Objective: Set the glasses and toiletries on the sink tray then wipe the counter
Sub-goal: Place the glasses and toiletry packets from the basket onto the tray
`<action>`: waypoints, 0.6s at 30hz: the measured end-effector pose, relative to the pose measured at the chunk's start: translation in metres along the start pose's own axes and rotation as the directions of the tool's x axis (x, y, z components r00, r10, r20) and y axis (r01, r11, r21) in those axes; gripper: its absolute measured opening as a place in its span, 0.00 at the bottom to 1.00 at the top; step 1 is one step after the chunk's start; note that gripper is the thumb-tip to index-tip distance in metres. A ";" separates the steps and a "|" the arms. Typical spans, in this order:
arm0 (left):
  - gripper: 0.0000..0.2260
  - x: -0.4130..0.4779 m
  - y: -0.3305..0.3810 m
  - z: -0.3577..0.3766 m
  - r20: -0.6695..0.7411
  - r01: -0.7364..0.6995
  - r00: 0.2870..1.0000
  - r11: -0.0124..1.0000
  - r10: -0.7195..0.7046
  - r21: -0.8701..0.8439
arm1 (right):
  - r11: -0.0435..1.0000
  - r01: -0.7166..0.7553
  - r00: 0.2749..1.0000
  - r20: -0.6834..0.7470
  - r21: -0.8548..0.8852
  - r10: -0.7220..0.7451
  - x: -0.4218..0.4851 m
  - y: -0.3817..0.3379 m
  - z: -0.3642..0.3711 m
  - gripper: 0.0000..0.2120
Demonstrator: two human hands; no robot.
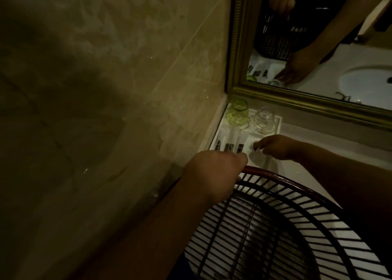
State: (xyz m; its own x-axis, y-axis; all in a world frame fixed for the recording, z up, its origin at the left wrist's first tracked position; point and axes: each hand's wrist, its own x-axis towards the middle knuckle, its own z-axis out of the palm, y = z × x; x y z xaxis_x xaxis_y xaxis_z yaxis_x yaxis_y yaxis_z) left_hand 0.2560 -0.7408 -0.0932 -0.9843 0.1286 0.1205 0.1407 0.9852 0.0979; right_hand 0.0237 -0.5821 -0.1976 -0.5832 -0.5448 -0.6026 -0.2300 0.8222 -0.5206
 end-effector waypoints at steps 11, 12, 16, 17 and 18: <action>0.18 0.000 0.003 -0.001 -0.028 0.040 0.999 0.998 -0.039 0.053 | 0.962 -0.008 0.998 -0.056 -0.273 -0.008 0.003 0.001 0.002 0.17; 0.17 0.000 0.003 -0.003 -0.019 0.039 0.999 0.997 -0.038 0.062 | 0.948 -0.019 0.998 -0.059 -0.319 0.000 0.001 0.000 0.002 0.17; 0.17 -0.001 0.006 -0.008 -0.006 0.042 0.999 0.995 -0.041 0.091 | 0.857 -0.050 0.993 -0.115 -0.513 -0.011 -0.007 -0.002 0.002 0.20; 0.17 -0.001 0.006 -0.008 -0.013 0.041 0.999 0.994 -0.040 0.098 | 0.828 -0.052 0.992 -0.126 -0.558 -0.023 -0.009 -0.002 0.003 0.21; 0.17 -0.001 0.007 -0.009 -0.018 0.043 0.999 0.994 -0.041 0.096 | 0.799 -0.055 0.991 -0.134 -0.599 -0.032 -0.009 -0.002 0.004 0.22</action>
State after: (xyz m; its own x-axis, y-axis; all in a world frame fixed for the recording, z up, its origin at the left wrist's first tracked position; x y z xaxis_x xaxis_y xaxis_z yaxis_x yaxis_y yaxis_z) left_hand 0.2592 -0.7351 -0.0839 -0.9872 0.0856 0.1344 0.0875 0.9961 0.0077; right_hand 0.0328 -0.5791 -0.1934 -0.6745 -0.5435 -0.4997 -0.6183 0.7857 -0.0199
